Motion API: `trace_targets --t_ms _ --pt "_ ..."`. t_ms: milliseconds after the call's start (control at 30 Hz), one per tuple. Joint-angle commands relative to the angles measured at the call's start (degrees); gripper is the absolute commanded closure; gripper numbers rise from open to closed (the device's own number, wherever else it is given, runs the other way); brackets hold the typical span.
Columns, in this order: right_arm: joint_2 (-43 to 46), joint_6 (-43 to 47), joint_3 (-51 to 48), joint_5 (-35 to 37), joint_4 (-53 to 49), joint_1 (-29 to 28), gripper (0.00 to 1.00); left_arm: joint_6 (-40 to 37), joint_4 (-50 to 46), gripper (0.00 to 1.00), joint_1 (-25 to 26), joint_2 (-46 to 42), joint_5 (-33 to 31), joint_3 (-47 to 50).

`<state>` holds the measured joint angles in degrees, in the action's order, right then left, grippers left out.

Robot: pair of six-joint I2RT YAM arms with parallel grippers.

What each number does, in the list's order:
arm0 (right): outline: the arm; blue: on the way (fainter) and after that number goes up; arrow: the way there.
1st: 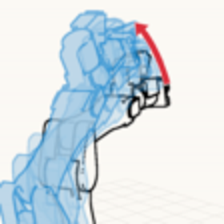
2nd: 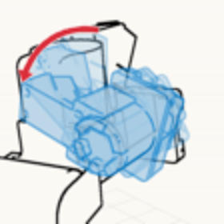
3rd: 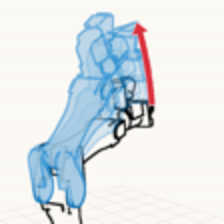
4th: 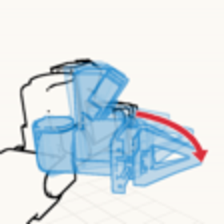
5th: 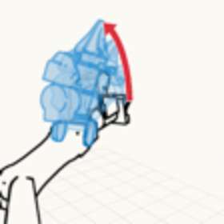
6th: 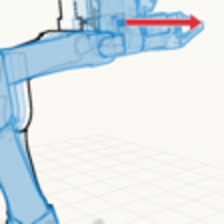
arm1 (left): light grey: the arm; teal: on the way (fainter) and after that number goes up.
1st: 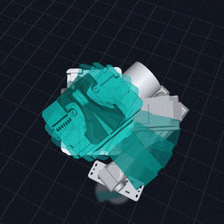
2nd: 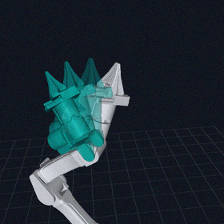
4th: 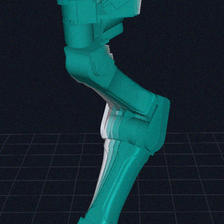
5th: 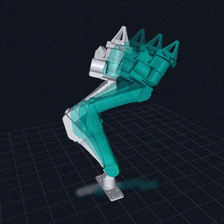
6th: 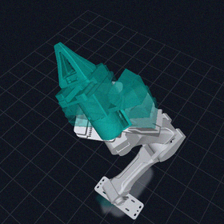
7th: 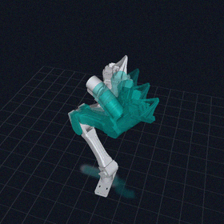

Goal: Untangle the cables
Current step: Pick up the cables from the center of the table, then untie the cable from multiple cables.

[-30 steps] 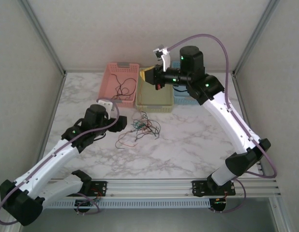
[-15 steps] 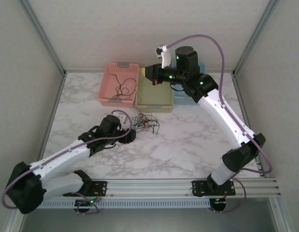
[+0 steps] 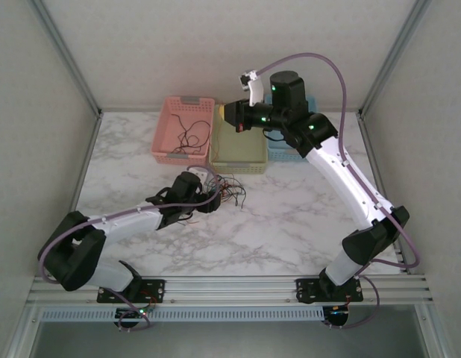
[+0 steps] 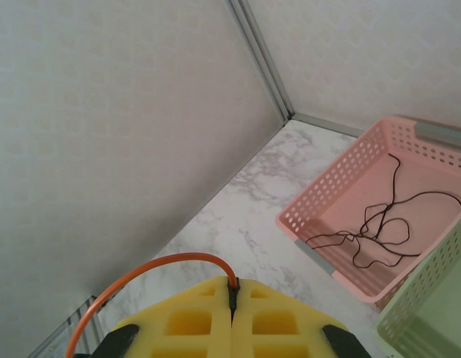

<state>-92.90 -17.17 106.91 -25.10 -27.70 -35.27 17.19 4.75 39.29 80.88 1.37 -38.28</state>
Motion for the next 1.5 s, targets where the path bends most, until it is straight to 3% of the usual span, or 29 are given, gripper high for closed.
trace_targets --t_ms 0,333,433,533,800,933,1067,1167,1400,1467 --pt "0.0 1.0 1.7 -0.2 -0.4 -0.1 1.00 -0.2 2.2 0.34 -0.8 1.2 -0.3 -3.0" --pt "0.4 1.3 1.5 -0.4 -0.8 -0.1 1.00 0.3 3.9 0.48 -4.1 4.7 4.8 -4.9" --pt "0.5 1.7 1.5 -0.3 -0.9 -0.1 1.00 -0.1 3.7 0.56 -4.2 5.0 5.9 -5.1" --pt "0.7 2.1 1.6 0.2 -1.2 -0.1 1.00 -0.3 2.7 0.71 -4.6 4.5 6.7 -4.9" --pt "2.6 2.7 1.0 6.5 -0.4 0.6 1.00 -1.3 1.8 0.86 -4.6 -3.0 8.4 -0.4" --pt "4.3 1.5 2.1 14.1 -0.7 4.0 1.00 -1.7 -2.7 0.99 -4.7 -10.8 5.5 2.0" --pt "7.0 -1.4 2.5 22.5 -0.3 10.3 1.00 -1.0 -11.6 1.00 -5.2 -17.2 0.1 2.0" --pt "9.0 -0.3 3.1 31.5 -0.8 13.1 1.00 2.4 -21.9 1.00 -6.4 -21.6 -7.6 0.0" --pt "13.3 7.4 3.1 53.2 -1.3 15.0 1.00 6.5 -34.8 1.00 -15.0 -31.4 -17.3 -3.7" --pt "14.1 10.3 2.8 57.3 -0.9 15.2 1.00 7.9 -36.5 1.00 -18.6 -33.9 -16.5 -4.1"
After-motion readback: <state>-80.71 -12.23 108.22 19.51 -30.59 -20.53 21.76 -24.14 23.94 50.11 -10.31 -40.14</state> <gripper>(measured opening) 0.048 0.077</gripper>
